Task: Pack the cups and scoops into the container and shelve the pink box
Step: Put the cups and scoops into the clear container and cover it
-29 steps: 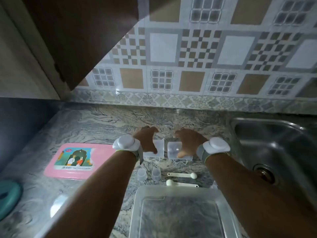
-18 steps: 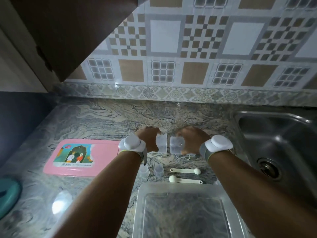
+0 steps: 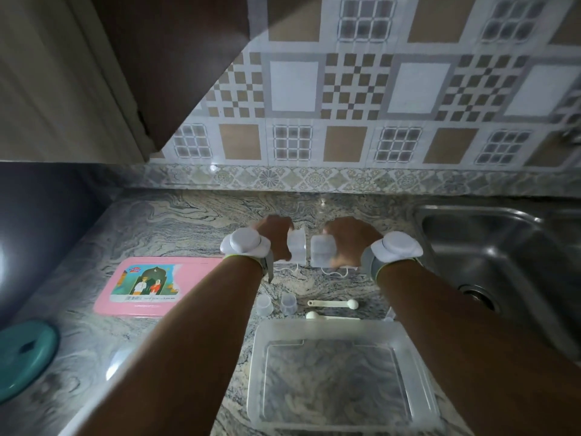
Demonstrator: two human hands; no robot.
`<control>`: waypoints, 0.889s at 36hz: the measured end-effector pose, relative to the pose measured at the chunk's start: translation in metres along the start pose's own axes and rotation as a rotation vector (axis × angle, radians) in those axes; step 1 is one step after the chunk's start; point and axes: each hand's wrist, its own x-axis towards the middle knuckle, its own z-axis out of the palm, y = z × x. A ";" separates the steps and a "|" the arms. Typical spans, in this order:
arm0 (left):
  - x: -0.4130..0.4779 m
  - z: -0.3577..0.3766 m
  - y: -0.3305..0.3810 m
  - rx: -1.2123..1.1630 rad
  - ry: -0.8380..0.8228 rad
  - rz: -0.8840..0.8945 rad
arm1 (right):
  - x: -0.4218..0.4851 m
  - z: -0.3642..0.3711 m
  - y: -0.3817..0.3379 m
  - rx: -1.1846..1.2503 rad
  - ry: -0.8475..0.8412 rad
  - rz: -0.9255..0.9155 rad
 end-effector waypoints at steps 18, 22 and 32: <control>-0.130 -0.004 0.054 -0.043 0.101 -0.009 | -0.141 -0.028 -0.016 0.019 0.109 -0.046; -0.150 0.012 0.059 -0.055 0.067 -0.006 | -0.160 -0.013 -0.018 0.022 0.051 -0.034; -0.177 0.046 0.055 -0.029 0.060 -0.005 | -0.184 0.019 -0.021 0.023 0.005 -0.046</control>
